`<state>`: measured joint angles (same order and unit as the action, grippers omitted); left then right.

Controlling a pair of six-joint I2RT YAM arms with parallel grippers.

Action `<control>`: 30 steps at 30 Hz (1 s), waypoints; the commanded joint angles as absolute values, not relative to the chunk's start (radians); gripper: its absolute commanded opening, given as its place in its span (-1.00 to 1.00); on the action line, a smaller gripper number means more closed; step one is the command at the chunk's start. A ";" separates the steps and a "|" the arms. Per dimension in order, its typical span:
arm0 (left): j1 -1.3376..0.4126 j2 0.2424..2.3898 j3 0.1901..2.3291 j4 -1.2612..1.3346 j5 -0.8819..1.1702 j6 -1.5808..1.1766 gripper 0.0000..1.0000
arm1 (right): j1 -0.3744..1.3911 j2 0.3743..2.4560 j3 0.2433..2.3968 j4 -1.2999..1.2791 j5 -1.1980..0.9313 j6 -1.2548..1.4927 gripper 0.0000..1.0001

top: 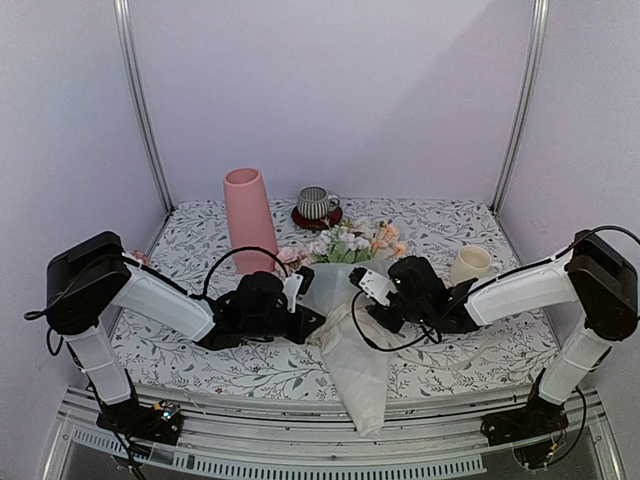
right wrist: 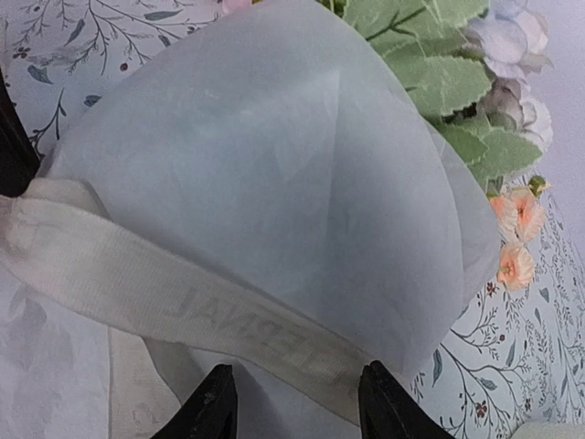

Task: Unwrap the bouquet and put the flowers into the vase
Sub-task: Untie the half-tied ribbon from the folded wrapping paper.

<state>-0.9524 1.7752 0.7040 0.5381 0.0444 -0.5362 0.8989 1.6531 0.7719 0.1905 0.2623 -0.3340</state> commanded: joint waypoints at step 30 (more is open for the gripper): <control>-0.945 1.767 0.690 0.559 0.048 -0.540 -1.00 | 0.901 1.581 0.838 0.333 0.155 -0.236 -0.90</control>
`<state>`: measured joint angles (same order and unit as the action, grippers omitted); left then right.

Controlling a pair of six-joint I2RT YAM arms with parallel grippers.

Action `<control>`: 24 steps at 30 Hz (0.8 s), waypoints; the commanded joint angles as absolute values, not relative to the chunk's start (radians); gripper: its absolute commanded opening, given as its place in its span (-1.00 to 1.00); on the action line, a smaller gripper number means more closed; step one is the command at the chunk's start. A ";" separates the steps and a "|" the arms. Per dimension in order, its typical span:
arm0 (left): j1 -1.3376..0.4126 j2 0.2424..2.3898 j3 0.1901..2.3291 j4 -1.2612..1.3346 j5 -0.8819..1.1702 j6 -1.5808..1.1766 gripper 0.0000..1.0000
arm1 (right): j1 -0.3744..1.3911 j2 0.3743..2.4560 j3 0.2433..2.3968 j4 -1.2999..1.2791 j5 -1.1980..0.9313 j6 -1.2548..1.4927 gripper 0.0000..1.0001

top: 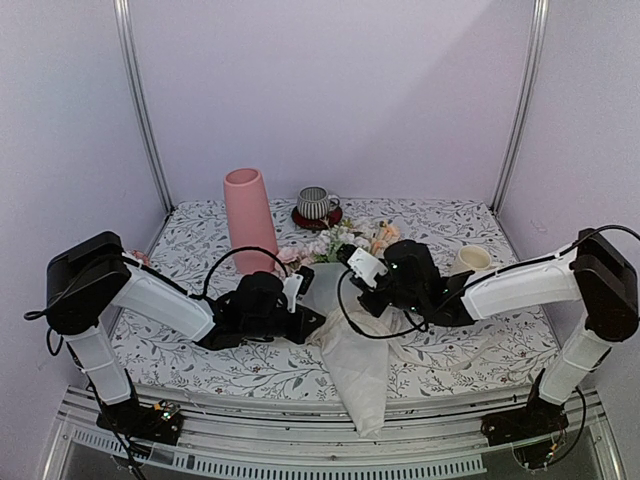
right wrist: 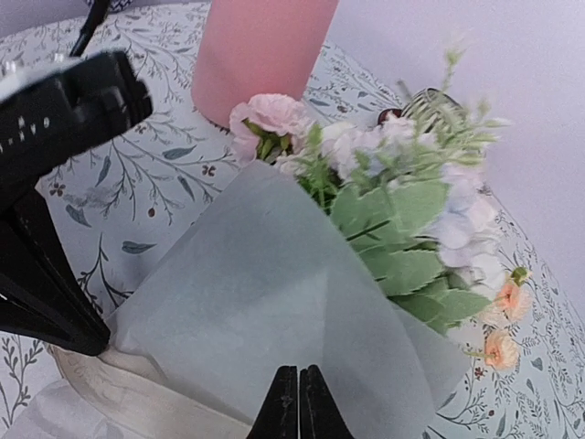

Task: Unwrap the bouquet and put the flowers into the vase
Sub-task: Untie the half-tied ribbon from the folded wrapping paper.

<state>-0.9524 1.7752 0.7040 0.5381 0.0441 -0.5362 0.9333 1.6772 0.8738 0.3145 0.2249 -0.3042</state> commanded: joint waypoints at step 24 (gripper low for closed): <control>-0.948 1.767 0.690 0.561 0.045 -0.539 -1.00 | 0.875 1.278 0.590 0.523 -0.059 -0.180 0.33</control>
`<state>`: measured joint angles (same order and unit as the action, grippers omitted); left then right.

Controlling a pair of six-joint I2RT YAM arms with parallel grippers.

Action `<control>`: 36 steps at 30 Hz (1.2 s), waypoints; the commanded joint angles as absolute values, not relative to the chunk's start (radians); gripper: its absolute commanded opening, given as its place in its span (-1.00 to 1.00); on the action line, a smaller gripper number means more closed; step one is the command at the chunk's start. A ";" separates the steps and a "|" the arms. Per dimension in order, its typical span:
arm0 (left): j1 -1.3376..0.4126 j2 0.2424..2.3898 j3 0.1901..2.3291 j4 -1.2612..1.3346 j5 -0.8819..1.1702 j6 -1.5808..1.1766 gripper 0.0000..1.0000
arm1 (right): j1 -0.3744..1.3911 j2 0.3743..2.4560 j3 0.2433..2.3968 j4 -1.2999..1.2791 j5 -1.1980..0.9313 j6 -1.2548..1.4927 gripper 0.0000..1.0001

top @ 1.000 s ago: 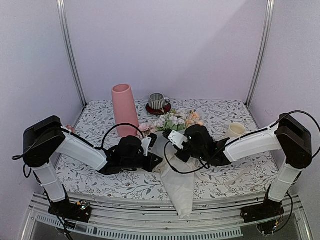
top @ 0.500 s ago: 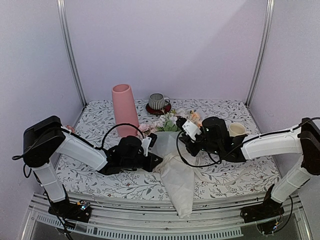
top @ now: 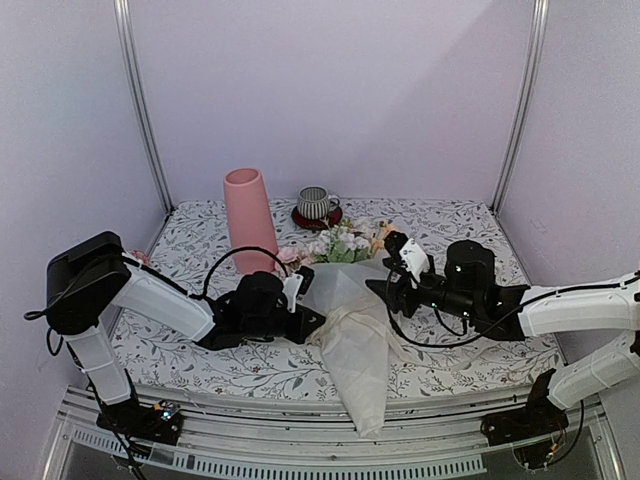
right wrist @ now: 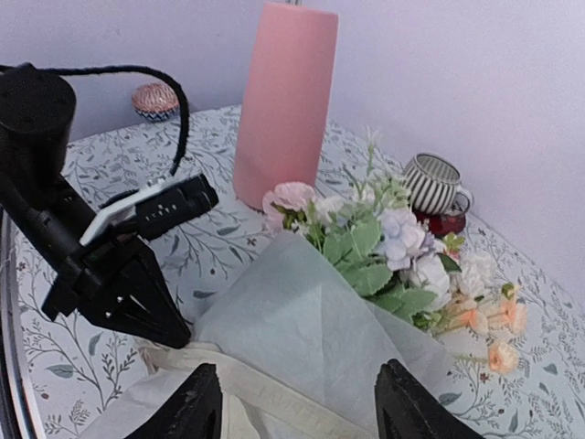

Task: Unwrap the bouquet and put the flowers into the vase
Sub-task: Untie the half-tied ribbon from the folded wrapping paper.

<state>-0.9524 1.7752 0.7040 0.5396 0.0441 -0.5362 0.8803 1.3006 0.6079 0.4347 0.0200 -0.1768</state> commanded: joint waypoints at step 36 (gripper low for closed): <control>-0.950 1.767 0.694 0.558 0.042 -0.536 -1.00 | 0.952 1.761 1.024 0.003 0.040 -0.376 0.38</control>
<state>-0.9524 1.7752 0.7040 0.5404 0.0437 -0.5358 0.9417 1.7374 1.0016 -0.0326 0.0082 -0.3313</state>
